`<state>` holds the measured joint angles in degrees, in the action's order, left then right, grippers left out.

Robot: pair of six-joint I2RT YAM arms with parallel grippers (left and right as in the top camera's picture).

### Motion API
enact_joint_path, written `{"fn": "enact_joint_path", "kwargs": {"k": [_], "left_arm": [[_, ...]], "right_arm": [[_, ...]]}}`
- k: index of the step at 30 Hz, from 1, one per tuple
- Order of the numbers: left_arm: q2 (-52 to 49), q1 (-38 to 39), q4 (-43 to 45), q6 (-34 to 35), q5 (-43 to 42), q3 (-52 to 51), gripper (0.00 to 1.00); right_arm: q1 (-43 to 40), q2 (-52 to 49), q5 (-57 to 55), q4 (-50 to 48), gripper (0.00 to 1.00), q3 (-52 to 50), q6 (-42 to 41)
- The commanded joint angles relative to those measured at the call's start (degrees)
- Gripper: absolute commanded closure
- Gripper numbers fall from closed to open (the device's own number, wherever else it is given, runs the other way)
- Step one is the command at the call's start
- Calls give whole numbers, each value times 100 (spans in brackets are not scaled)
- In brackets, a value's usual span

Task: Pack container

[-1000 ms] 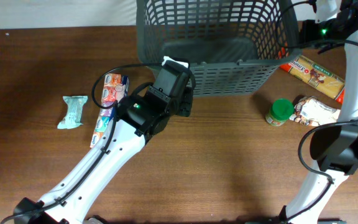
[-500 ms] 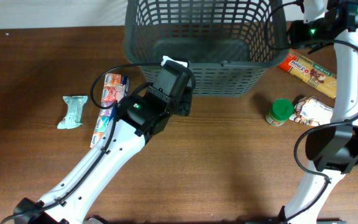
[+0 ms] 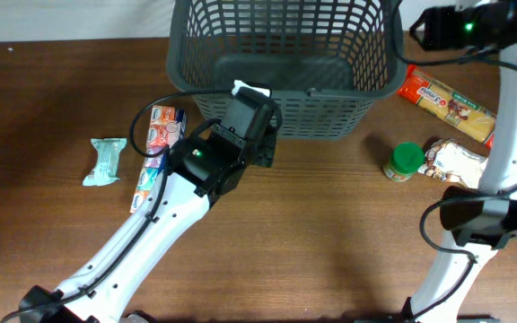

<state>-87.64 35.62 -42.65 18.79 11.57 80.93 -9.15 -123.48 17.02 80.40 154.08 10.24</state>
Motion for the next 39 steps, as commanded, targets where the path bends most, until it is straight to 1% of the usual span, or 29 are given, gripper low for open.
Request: {"fn": "enact_joint_path", "kwargs": {"k": [1, 3, 5, 7, 9, 10, 18, 19, 20, 21, 22, 23, 24, 29, 34, 37, 39], "left_arm": [[146, 17, -2, -70, 160, 90, 83], [146, 17, -2, -70, 179, 90, 83], [146, 15, 2, -70, 221, 90, 82], [146, 11, 0, -72, 529, 90, 76], [146, 11, 0, -72, 761, 90, 77], [146, 11, 0, -74, 800, 90, 79], [221, -98, -4, -114, 946, 90, 80], [245, -160, -2, -114, 944, 90, 80], [262, -201, -2, -114, 940, 90, 80], [304, -341, -2, -114, 918, 90, 83], [317, -396, -4, -114, 907, 90, 86], [321, -433, -7, -114, 892, 90, 88], [323, -435, -7, -114, 859, 90, 88], [323, -433, -4, -111, 708, 90, 89], [323, -435, -15, -114, 708, 90, 89], [323, -435, -42, -114, 715, 90, 90], [323, -435, -44, -114, 719, 90, 90]], "right_arm": [[42, 44, 20, 146, 28, 525, -66], [42, 87, 57, 284, 27, 796, -136], [44, 133, 153, 374, 24, 960, -151], [52, 234, 363, 413, 21, 1082, -151], [52, 376, 533, 411, 20, 1117, -175], [52, 433, 590, 411, 20, 1117, -177], [52, 970, 1274, 603, 18, 1117, -439], [55, 999, 1283, 713, 21, 1117, -568], [57, 999, 1281, 778, 32, 1117, -640], [142, 970, 1235, 1093, 72, 1113, -667], [188, 946, 1233, 1200, 80, 1108, -667], [260, 916, 1233, 1287, 85, 1108, -667], [330, 892, 1233, 1344, 87, 1108, -667], [839, 750, 1132, 1397, 88, 1108, -667], [1482, 535, 306, 1427, 89, 1108, -669], [1746, 378, 197, 1550, 90, 1108, -669], [1845, 262, 177, 1694, 94, 1108, -669]]}}
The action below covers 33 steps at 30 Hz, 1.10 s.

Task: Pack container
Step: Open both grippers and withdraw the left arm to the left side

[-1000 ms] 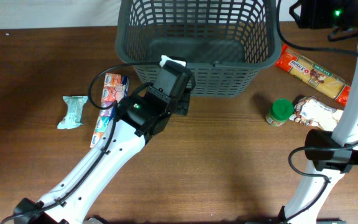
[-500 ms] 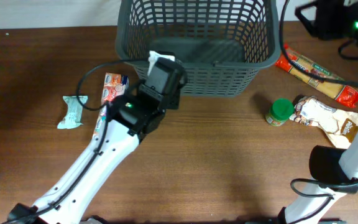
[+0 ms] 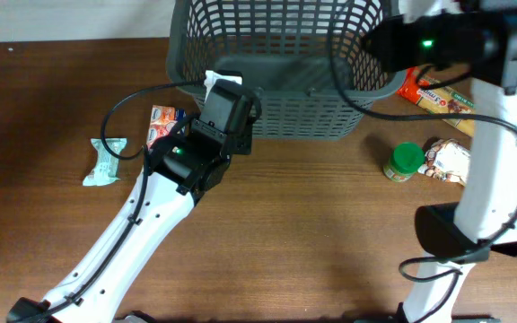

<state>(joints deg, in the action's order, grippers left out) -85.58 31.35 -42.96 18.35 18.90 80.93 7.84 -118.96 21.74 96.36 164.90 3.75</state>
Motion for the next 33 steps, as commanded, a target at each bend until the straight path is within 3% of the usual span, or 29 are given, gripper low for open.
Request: {"fn": "enact_joint_path", "kwargs": {"k": [1, 7, 22, 29, 33], "left_arm": [[118, -9, -13, -70, -2, 90, 90], [118, -9, -28, -138, 0, 90, 90], [118, -234, -214, -140, 42, 90, 91], [175, -240, -328, -140, 61, 90, 88], [337, -240, -385, -140, 555, 90, 85]], "right_arm": [[195, -262, -302, 96, 96, -2, -70], [219, -334, -1051, 96, 96, -219, -468], [229, 153, -1117, 98, 96, -538, -684], [227, 1292, -1875, 98, 96, -2535, -684], [214, 2031, -2511, 98, 96, -3543, -914]]}}
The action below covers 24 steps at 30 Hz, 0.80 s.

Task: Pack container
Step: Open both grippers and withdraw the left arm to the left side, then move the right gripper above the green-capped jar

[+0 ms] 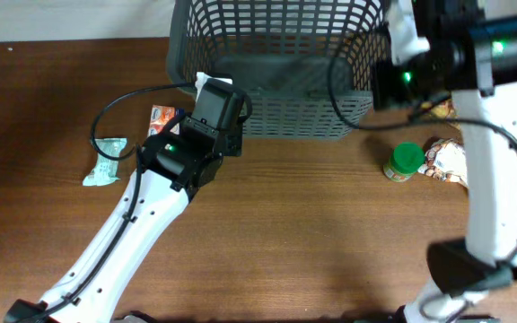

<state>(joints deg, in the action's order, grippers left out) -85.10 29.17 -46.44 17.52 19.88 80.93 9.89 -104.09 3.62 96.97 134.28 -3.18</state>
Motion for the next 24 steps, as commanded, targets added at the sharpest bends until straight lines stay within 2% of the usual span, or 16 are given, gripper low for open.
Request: {"fn": "enact_joint_path", "kwargs": {"k": [1, 5, 7, 13, 14, 16, 17, 19, 24], "left_arm": [[354, -22, -63, -57, 634, 90, 85], [664, -42, -245, -74, 1174, 90, 79], [802, -125, -385, -74, 1449, 90, 76], [1025, -992, -879, -72, 1681, 90, 76], [1023, -1182, -929, -72, 1681, 90, 73], [1019, -1764, -957, -72, 1679, 87, 59], [1019, -1963, -951, -72, 1679, 87, 49], [1016, -2315, -918, -72, 1670, 87, 36], [1016, -3263, -765, -76, 1106, 87, 26]], "right_arm": [[-4, 715, -833, 37, 96, -627, -302], [-151, 1307, -966, 37, 95, -828, -337], [-295, 1519, -1167, 35, 87, -828, -389], [-1233, 1659, -1331, 33, 86, -828, -597], [-1357, 1644, -1333, 31, 85, -828, -595], [-1698, 1569, -1331, -31, 49, -828, -595], [-1808, 1550, -1331, -66, 43, -828, -595], [-2006, 1508, -1329, -157, 35, -828, -595], [-2354, 1397, -925, -315, 32, -828, -404]]}}
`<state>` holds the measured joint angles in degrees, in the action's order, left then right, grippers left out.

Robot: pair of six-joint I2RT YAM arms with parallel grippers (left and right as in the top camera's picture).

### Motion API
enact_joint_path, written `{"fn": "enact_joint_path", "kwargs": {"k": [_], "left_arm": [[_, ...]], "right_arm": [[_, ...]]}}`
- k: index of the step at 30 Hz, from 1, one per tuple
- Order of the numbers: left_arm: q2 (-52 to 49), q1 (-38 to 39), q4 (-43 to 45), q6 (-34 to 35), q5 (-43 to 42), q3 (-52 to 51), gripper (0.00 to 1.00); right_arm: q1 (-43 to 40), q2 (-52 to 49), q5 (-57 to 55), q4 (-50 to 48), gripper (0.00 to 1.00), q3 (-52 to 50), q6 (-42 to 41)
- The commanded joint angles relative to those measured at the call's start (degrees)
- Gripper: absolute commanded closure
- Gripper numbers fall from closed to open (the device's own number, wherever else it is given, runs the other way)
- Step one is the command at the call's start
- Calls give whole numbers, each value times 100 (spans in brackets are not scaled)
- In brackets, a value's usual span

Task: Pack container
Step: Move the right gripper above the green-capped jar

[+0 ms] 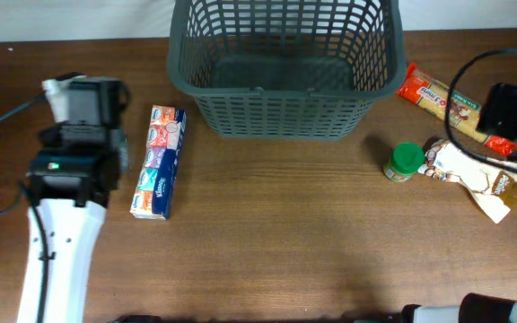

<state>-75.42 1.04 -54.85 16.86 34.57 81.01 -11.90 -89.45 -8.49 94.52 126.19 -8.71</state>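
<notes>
The dark grey mesh basket [285, 117] stands at the back middle, and nothing shows inside it. A multi-pack of tissues [158, 161] lies to its left. Further left, my left gripper [83, 90] points away from me, its fingers hidden under the wrist. Right of the basket are a green-lidded jar [405, 161], a long orange-red packet [438, 94] and a white-and-brown bag [469, 170]. My right gripper [507, 112] hangs at the right edge over the far end of the orange-red packet, and its fingers cannot be made out.
The brown table [285, 251] runs bare across the front. A black cable loops from the right arm over the white-and-brown bag. The left arm's white link runs down the left side to the front edge.
My left arm has moved from the basket's left front corner to the far left, covering where the pale green packet lay. My right arm has gone from the basket's right rim to the right edge.
My left gripper was at the basket's front wall, then shifted step by step to its left corner, and now is at the far left. My right arm stood at the back right, reached over the basket's right rim, and now is at the right edge.
</notes>
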Motion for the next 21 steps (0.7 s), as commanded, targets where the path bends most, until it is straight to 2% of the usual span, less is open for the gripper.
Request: {"fn": "enact_joint_path", "kwargs": {"k": [1, 3, 5, 7, 17, 21], "left_arm": [[44, -605, 122, -15, -518, 79, 24], [42, -942, 192, -31, -839, 79, 18], [37, -1172, 225, -26, -955, 79, 5], [37, -1322, 227, -26, -953, 79, 0], [39, -1357, 221, -26, -953, 79, 0], [37, -1357, 210, -26, -953, 79, 0]], "right_arm": [[-208, -98, 422, -92, 30, -20, 256], [-249, -184, 568, -107, 20, -22, 358], [-247, -291, 575, -76, 2, -46, 358], [-247, -431, 699, -72, 1, -144, 398], [-236, -1128, 833, -201, 1, -918, 413], [-238, -1316, 1379, -422, 1, -1346, 815]]}}
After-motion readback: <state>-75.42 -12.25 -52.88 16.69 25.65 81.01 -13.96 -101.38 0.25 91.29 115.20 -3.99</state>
